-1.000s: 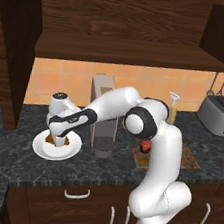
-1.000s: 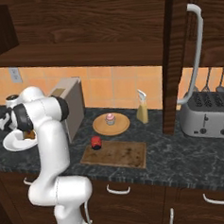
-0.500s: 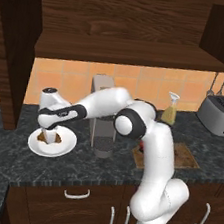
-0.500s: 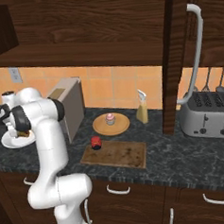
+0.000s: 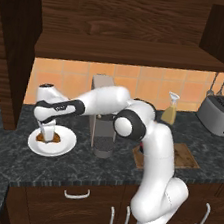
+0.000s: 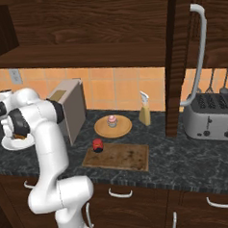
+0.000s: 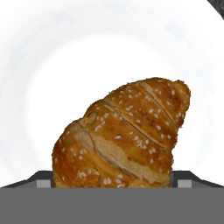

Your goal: From the different types of pastries on the counter, select a croissant and place it on the cutting board. Then retrieve a jar of jam from the cabinet and place it alongside the croissant on the cutting board.

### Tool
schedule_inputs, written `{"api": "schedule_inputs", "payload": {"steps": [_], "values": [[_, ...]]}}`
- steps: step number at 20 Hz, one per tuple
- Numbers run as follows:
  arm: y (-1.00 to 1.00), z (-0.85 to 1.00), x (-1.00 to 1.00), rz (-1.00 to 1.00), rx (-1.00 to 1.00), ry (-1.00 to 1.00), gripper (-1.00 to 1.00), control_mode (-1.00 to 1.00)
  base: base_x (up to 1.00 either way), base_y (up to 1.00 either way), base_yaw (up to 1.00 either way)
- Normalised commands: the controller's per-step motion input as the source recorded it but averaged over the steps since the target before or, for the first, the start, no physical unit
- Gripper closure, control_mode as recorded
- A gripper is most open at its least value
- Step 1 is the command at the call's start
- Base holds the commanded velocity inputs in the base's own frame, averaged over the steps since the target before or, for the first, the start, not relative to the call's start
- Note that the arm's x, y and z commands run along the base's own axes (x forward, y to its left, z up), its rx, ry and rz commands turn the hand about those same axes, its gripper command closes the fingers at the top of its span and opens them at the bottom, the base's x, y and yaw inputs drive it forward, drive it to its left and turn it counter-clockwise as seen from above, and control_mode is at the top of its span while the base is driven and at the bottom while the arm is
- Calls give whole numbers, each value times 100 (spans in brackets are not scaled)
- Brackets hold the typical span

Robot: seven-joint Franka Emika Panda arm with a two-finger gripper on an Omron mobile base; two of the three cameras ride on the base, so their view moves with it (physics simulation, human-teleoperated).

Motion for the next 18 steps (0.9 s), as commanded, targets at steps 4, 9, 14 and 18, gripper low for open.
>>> {"api": "schedule_inputs", "payload": {"steps": [4, 9, 14, 18], "values": [[1, 17, -39, -8, -10, 0, 100, -100, 0, 0, 0], [-2, 10, -72, -11, -1, 0, 100, -100, 0, 0, 0], [-18, 13, -79, -10, -1, 0, 100, -100, 0, 0, 0], [-34, 23, -74, -16, -2, 0, 100, -100, 0, 0, 0]]}}
